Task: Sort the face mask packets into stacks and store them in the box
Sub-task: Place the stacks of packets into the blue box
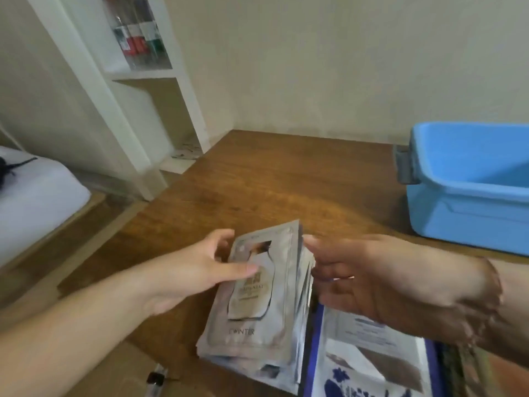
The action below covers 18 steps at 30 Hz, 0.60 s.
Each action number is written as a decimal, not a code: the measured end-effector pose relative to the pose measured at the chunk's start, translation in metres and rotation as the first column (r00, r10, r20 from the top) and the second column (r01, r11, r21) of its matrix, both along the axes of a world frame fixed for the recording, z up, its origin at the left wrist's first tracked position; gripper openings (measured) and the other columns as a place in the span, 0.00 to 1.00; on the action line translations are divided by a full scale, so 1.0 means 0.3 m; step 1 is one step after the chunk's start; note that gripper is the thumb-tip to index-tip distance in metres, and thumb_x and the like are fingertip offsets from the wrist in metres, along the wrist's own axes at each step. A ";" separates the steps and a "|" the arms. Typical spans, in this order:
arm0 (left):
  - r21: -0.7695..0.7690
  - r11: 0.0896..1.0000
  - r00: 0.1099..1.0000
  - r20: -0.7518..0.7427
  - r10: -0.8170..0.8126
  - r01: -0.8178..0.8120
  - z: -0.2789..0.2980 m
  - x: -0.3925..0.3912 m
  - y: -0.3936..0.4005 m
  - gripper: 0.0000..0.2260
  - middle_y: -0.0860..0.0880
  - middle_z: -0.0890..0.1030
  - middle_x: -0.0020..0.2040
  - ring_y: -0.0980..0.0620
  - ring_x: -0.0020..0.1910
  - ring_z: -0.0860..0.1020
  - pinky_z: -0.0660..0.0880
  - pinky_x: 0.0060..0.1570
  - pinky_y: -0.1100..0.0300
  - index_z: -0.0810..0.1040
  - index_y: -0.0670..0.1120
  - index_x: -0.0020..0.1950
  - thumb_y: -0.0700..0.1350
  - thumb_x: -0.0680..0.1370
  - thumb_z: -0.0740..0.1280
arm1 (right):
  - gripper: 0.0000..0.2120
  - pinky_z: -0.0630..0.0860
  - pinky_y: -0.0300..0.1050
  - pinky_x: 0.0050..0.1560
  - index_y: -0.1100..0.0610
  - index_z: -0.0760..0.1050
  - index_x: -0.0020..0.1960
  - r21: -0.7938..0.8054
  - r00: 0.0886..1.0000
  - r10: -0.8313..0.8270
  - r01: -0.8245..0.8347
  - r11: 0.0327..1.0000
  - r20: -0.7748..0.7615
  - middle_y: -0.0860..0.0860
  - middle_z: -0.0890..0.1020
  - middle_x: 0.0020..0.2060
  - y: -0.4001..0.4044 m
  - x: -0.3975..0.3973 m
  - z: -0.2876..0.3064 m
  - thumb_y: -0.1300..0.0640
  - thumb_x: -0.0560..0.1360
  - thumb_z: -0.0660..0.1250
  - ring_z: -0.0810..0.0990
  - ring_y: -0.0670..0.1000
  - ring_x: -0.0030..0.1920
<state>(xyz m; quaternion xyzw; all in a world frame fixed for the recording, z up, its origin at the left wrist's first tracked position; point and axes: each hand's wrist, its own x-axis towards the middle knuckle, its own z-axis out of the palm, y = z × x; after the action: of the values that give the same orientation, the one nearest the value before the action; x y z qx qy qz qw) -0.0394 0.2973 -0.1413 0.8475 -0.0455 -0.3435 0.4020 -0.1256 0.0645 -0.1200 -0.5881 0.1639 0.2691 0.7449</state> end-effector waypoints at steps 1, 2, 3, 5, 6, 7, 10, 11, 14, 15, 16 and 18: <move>0.025 1.000 1.000 -0.012 -0.013 0.013 -0.019 -0.008 -0.011 0.51 0.58 0.66 0.72 0.55 0.68 0.68 0.66 0.71 0.49 0.54 0.63 0.77 0.65 0.60 0.78 | 0.36 0.76 0.48 0.59 0.60 0.73 0.67 0.029 0.999 -0.013 0.015 0.999 -0.052 0.59 0.78 0.63 0.005 0.009 0.003 0.47 0.63 0.79 0.77 0.56 0.63; 0.057 0.998 1.000 -0.001 -0.028 0.028 -0.034 -0.013 -0.020 0.51 0.59 0.64 0.73 0.55 0.70 0.66 0.66 0.71 0.48 0.52 0.65 0.76 0.67 0.59 0.77 | 0.33 0.74 0.48 0.62 0.60 0.75 0.64 0.055 0.995 -0.020 0.026 0.998 -0.103 0.57 0.81 0.61 0.008 0.011 0.003 0.48 0.64 0.78 0.77 0.55 0.62; 0.081 0.996 0.999 0.014 -0.033 0.032 -0.041 -0.012 -0.028 0.51 0.61 0.61 0.74 0.55 0.71 0.64 0.65 0.72 0.48 0.50 0.67 0.75 0.67 0.60 0.76 | 0.28 0.71 0.50 0.66 0.60 0.78 0.62 0.077 0.989 -0.026 0.038 0.996 -0.146 0.55 0.83 0.57 0.011 0.017 0.007 0.49 0.65 0.76 0.79 0.54 0.61; 0.080 0.997 1.000 -0.027 0.005 -0.003 -0.036 -0.018 -0.037 0.52 0.62 0.56 0.76 0.55 0.74 0.61 0.64 0.72 0.48 0.45 0.67 0.76 0.66 0.63 0.76 | 0.14 0.71 0.49 0.65 0.60 0.83 0.54 0.147 0.970 -0.070 0.107 0.983 -0.233 0.53 0.86 0.49 0.028 0.021 0.038 0.54 0.71 0.72 0.83 0.50 0.54; 0.076 0.997 0.998 -0.059 0.037 -0.033 -0.027 -0.023 -0.043 0.53 0.61 0.54 0.77 0.54 0.74 0.60 0.64 0.73 0.48 0.42 0.66 0.76 0.65 0.64 0.77 | 0.10 0.74 0.47 0.60 0.60 0.85 0.50 0.187 0.955 -0.098 0.154 0.970 -0.279 0.53 0.86 0.47 0.039 0.026 0.055 0.56 0.74 0.69 0.85 0.49 0.48; 0.082 0.995 0.994 -0.081 0.069 -0.062 -0.019 -0.030 -0.047 0.55 0.60 0.53 0.77 0.53 0.75 0.59 0.63 0.73 0.48 0.40 0.64 0.76 0.64 0.64 0.77 | 0.09 0.76 0.45 0.56 0.60 0.86 0.47 0.222 0.939 -0.115 0.194 0.956 -0.325 0.55 0.86 0.46 0.051 0.030 0.076 0.59 0.75 0.67 0.86 0.49 0.46; 0.135 0.983 0.988 -0.069 0.137 -0.126 0.005 -0.052 -0.061 0.56 0.54 0.54 0.79 0.50 0.75 0.61 0.65 0.71 0.46 0.38 0.63 0.76 0.63 0.64 0.77 | 0.10 0.76 0.49 0.61 0.64 0.82 0.54 0.196 0.880 -0.170 0.280 0.940 -0.443 0.58 0.85 0.49 0.103 0.041 0.088 0.64 0.77 0.64 0.85 0.55 0.51; 0.137 0.980 0.986 -0.065 0.155 -0.145 0.015 -0.058 -0.067 0.55 0.53 0.55 0.78 0.49 0.74 0.62 0.66 0.70 0.46 0.39 0.62 0.77 0.61 0.65 0.78 | 0.10 0.77 0.51 0.58 0.66 0.80 0.56 0.146 0.857 -0.208 0.308 0.940 -0.472 0.60 0.85 0.49 0.124 0.041 0.082 0.66 0.77 0.63 0.85 0.57 0.50; 0.094 0.976 0.978 -0.055 0.200 -0.195 0.061 -0.064 -0.086 0.54 0.53 0.58 0.78 0.49 0.75 0.61 0.66 0.69 0.49 0.44 0.58 0.78 0.53 0.66 0.80 | 0.11 0.82 0.47 0.41 0.71 0.79 0.53 -0.040 0.817 -0.319 0.342 0.939 -0.480 0.63 0.85 0.45 0.180 0.037 0.063 0.74 0.74 0.61 0.85 0.59 0.43; 0.083 0.976 0.978 -0.053 0.204 -0.199 0.074 -0.061 -0.090 0.53 0.53 0.59 0.78 0.50 0.75 0.61 0.66 0.69 0.50 0.46 0.57 0.79 0.51 0.66 0.80 | 0.12 0.81 0.45 0.36 0.71 0.79 0.51 -0.088 0.814 -0.343 0.343 0.935 -0.470 0.63 0.85 0.43 0.193 0.035 0.057 0.77 0.73 0.61 0.85 0.59 0.42; 0.068 0.976 0.976 -0.057 0.212 -0.208 0.088 -0.059 -0.097 0.52 0.54 0.61 0.77 0.50 0.75 0.62 0.67 0.68 0.51 0.49 0.56 0.79 0.49 0.66 0.80 | 0.12 0.80 0.46 0.36 0.71 0.79 0.51 -0.136 0.809 -0.364 0.341 0.930 -0.462 0.63 0.85 0.43 0.204 0.037 0.050 0.78 0.72 0.60 0.84 0.60 0.42; 0.050 0.968 0.964 -0.088 0.251 -0.247 0.090 -0.055 -0.101 0.50 0.56 0.65 0.75 0.50 0.74 0.64 0.69 0.66 0.51 0.53 0.55 0.79 0.45 0.66 0.81 | 0.14 0.81 0.52 0.43 0.68 0.79 0.52 -0.201 0.802 -0.395 0.340 0.919 -0.448 0.64 0.84 0.45 0.224 0.047 0.035 0.77 0.71 0.60 0.83 0.63 0.46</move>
<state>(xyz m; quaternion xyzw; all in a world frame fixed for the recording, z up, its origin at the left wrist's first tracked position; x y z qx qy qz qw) -0.0558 0.2672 -0.1143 0.8373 0.0868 -0.3303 0.4270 -0.1115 0.1318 -0.1094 -0.5004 0.4686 0.2471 0.6848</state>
